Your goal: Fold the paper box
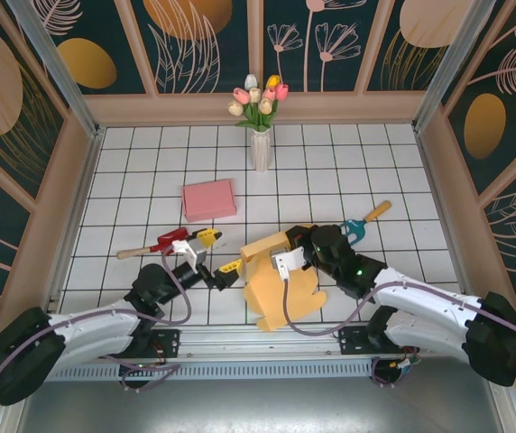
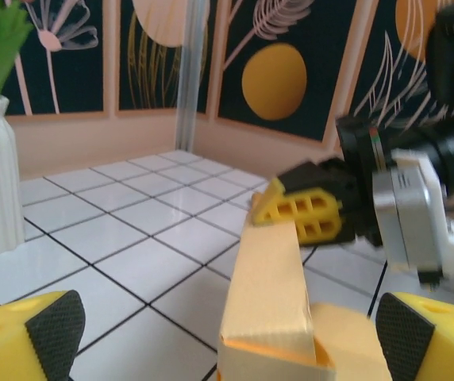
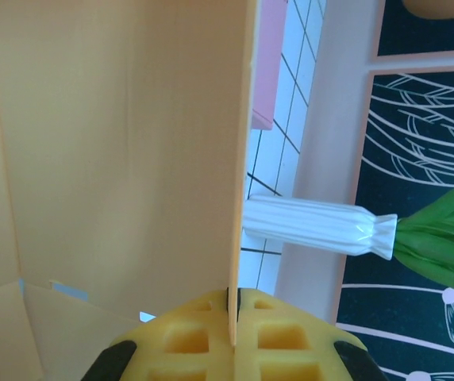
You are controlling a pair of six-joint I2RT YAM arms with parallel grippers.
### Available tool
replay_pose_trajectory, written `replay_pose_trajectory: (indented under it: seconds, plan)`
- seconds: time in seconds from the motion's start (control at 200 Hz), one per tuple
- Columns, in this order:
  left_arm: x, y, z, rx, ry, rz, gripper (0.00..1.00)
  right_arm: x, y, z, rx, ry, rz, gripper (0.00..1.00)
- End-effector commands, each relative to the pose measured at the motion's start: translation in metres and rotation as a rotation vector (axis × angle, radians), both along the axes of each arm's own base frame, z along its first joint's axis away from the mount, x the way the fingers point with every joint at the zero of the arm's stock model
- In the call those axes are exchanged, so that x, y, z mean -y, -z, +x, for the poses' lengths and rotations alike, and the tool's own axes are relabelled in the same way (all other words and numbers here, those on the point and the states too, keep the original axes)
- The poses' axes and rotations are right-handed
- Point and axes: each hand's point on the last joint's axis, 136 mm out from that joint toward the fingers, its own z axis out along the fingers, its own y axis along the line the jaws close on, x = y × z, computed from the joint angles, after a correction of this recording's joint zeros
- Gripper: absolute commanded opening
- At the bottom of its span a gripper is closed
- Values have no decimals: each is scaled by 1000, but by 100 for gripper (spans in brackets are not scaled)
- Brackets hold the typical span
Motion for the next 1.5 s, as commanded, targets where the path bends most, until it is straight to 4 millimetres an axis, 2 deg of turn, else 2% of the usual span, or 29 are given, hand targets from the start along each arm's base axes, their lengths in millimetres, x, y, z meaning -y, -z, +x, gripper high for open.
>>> replay_pose_trajectory:
  seconds: [0.0, 0.055, 0.14, 0.24, 0.36, 0.51, 0.746, 0.876, 1.141, 1.491]
  plan:
    - [23, 25, -3, 51, 106, 152, 98, -7, -22, 5, 32, -89, -16, 0]
    - [32, 35, 4, 64, 116, 205, 98, -7, -31, 10, 35, -107, -14, 0]
    - [29, 38, 11, 130, 74, 228, 99, -2, -36, 22, 66, -105, -40, 0]
    - [25, 34, 9, 197, 64, 233, 98, 1, -32, 35, 90, -101, -71, 0]
    - [28, 42, 11, 228, 71, 280, 99, 0, -22, 39, 107, -121, -95, 0]
    - [30, 49, 5, 255, 112, 294, 99, 0, -11, 31, 95, -152, -115, 0]
    - [35, 49, 3, 250, 138, 289, 98, -2, 1, 20, 76, -169, -123, 0]
    - [39, 52, 1, 224, 171, 290, 97, -6, 0, 19, 80, -177, -116, 0]
    - [42, 51, 9, 172, 144, 263, 95, -9, -1, 13, 90, -187, -110, 0]
    - [58, 58, 12, 101, 198, 235, 82, -7, -3, 10, 97, -177, -115, 0]
